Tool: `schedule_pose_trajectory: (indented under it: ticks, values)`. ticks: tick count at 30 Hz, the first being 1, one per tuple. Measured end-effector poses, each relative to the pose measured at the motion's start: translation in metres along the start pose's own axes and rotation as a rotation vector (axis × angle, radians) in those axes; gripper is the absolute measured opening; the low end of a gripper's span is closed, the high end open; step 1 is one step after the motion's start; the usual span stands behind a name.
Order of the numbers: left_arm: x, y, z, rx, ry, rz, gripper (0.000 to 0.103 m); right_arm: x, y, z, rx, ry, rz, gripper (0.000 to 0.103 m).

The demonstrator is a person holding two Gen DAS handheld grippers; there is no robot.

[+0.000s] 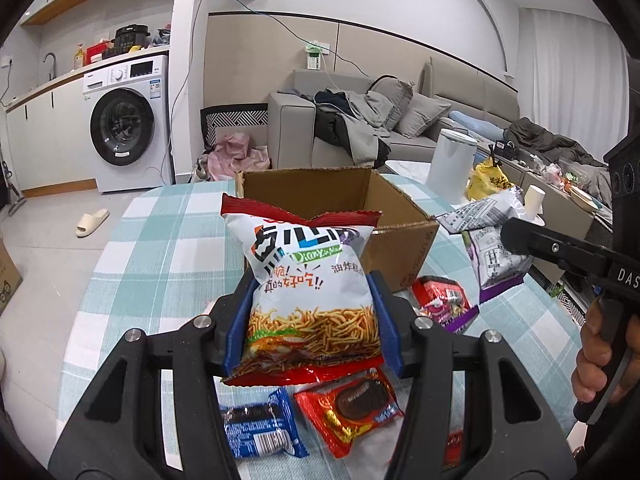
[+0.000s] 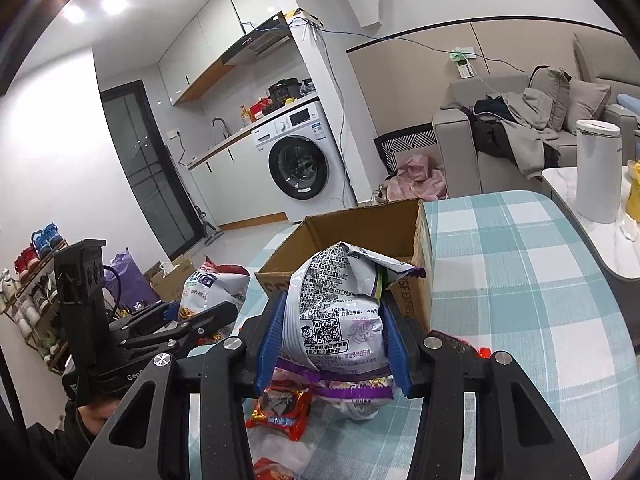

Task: Organize snacks
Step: 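Lift both held bags and carry them over the open cardboard box, then lower both bags into the box and open both tools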

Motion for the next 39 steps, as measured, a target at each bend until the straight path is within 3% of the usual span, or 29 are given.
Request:
schedule_pose_trajectory:
  ticks: [20,39]
  values:
    - [0.003,0.024,-0.035,0.008,0.016,-0.019,0.051,0.008,0.026,-0.033,0.025,-0.029,-0.020,0.046]
    - [-0.017,0.039,-0.090,-0.012,0.037,-0.004,0.051,0.022,0.034,-0.079,-0.011,-0.055,-0.042,0.046]
Point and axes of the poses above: each gripper's, at about its wrist camera, not at the fingertips, and z roughly against the way its jaws point, x to its right, y to its top, the point moved 5 cm from there along -z, roughly the way its jaws point, and after that the axes turned 11 degrees about x, right-handed, at the moved point
